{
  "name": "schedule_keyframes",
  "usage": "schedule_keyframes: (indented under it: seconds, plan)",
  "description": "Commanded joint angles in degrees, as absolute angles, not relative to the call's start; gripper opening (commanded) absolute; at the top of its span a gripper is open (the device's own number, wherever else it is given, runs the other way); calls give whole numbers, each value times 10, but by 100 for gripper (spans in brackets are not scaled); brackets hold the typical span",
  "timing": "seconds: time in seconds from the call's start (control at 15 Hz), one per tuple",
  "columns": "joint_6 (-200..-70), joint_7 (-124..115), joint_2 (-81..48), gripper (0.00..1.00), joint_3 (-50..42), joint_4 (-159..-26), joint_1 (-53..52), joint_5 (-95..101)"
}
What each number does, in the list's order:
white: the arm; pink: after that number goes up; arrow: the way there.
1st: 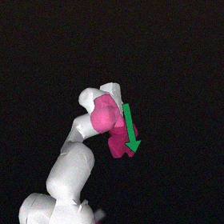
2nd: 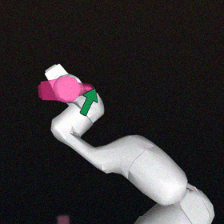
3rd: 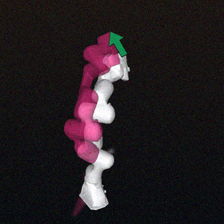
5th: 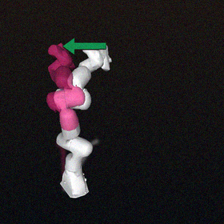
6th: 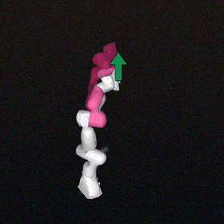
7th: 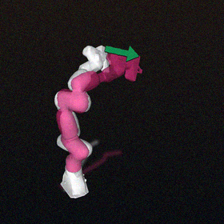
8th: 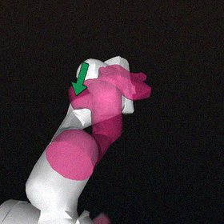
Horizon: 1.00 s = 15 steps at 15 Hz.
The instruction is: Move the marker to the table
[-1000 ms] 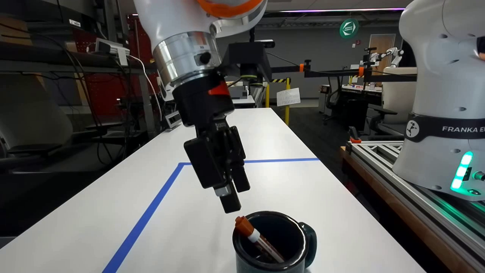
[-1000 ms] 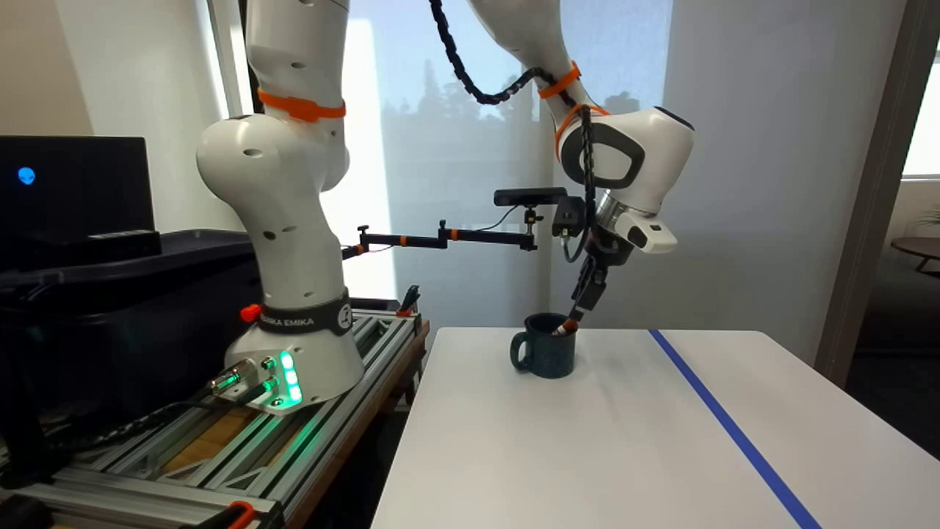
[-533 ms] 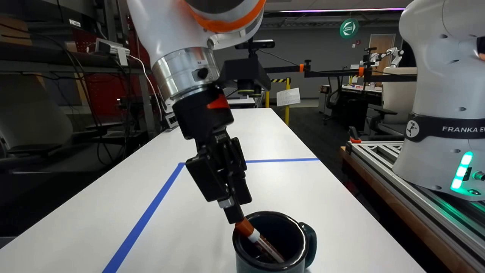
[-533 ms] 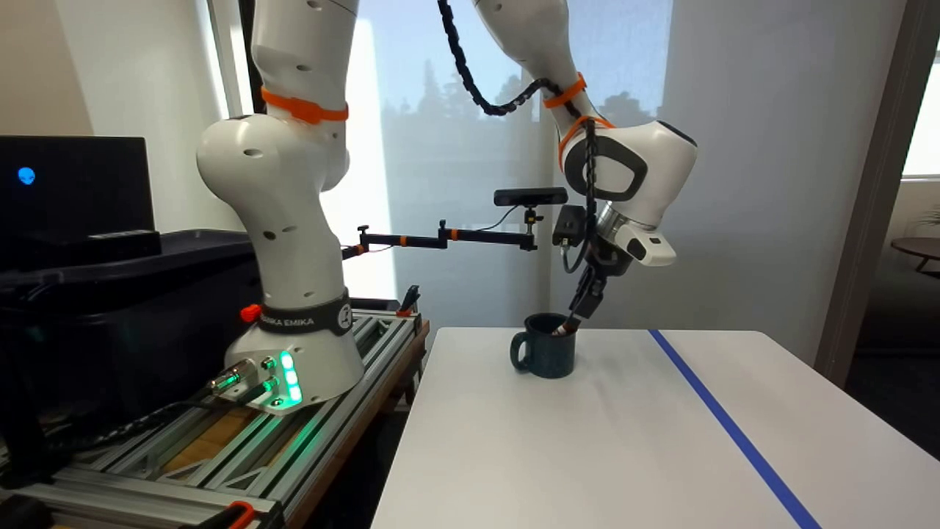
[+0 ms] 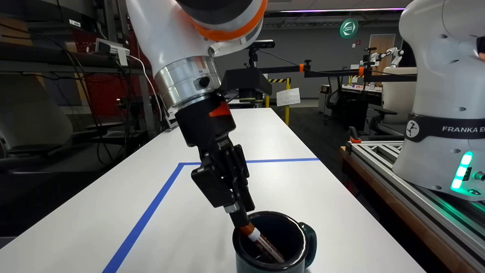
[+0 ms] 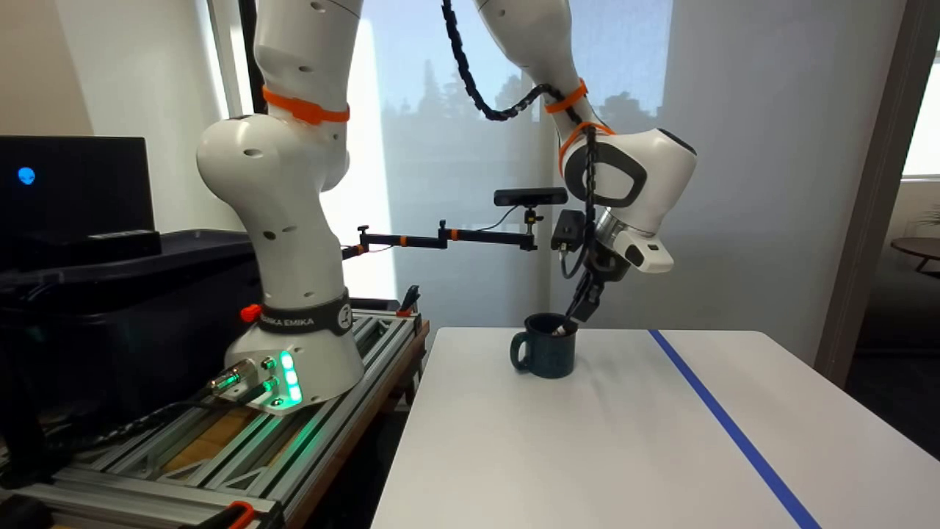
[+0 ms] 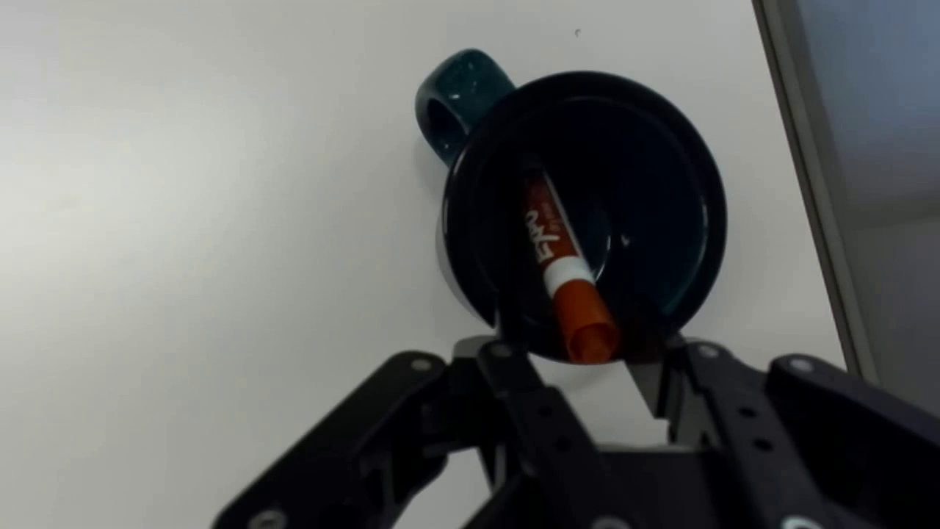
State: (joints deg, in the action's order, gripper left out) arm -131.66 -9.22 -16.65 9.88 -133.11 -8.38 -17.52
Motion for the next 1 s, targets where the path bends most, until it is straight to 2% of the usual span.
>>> schedule_keyframes:
  seconds: [0.0,0.07,0.27,0.33,0.93]
  plan:
    - [-1321,-102,-171,29,98,-1323,-90,-177]
    - [-1321,-102,-170,16,98,-1323,-90,-176]
    - [-1320,-100,-171,2,99,-1319,-90,-177]
    - [-1320,-100,-171,5,99,-1320,-90,-177]
    - [-1270,-140,-113,4,86,-1325,-89,-151]
